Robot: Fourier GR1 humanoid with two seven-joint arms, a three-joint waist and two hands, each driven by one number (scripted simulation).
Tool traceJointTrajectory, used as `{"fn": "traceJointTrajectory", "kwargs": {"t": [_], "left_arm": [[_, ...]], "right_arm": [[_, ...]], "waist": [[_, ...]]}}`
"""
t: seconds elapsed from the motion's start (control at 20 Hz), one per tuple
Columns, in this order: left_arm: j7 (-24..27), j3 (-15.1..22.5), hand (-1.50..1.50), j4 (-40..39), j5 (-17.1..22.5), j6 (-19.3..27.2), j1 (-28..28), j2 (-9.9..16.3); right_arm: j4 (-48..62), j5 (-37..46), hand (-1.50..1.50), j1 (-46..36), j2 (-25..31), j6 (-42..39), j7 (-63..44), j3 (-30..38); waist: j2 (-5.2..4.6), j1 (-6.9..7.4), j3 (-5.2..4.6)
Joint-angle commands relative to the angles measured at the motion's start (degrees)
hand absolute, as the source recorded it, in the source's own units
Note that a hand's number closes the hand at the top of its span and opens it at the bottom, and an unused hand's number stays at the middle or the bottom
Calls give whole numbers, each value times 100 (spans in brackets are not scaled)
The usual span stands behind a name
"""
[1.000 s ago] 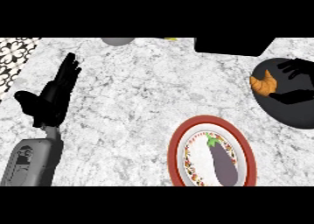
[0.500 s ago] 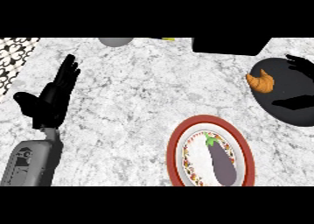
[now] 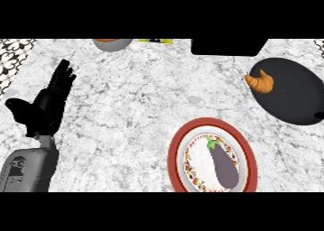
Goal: Pick the croissant from the plate and place it in the pan
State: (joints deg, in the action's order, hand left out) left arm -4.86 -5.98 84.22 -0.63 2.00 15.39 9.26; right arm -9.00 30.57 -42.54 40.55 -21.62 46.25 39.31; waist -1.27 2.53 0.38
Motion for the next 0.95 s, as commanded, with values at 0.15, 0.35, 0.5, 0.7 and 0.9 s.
{"fn": "traceJointTrajectory", "kwargs": {"t": [0.15,0.35,0.5,0.7,0.9], "left_arm": [[39,-98,0,-50,19,78,-39,-14],[-111,-45,0,237,-12,114,-186,-19],[-159,-15,0,234,-59,156,-227,-44],[-101,-111,0,125,-25,80,-228,69],[-248,-93,0,207,9,87,-97,51]], "right_arm": [[5,-269,-150,674,646,-1787,930,82],[-127,-405,-150,1042,1021,-2210,1086,83],[-245,-531,-150,1281,1161,-2396,1175,75],[-404,-570,-150,1534,1086,-2617,1205,-116],[-625,-577,-150,1669,1207,-2440,1139,-309]], "waist": [[63,-175,-5],[102,-207,-1],[126,-290,-7],[138,-346,-16],[120,-281,-13]]}}
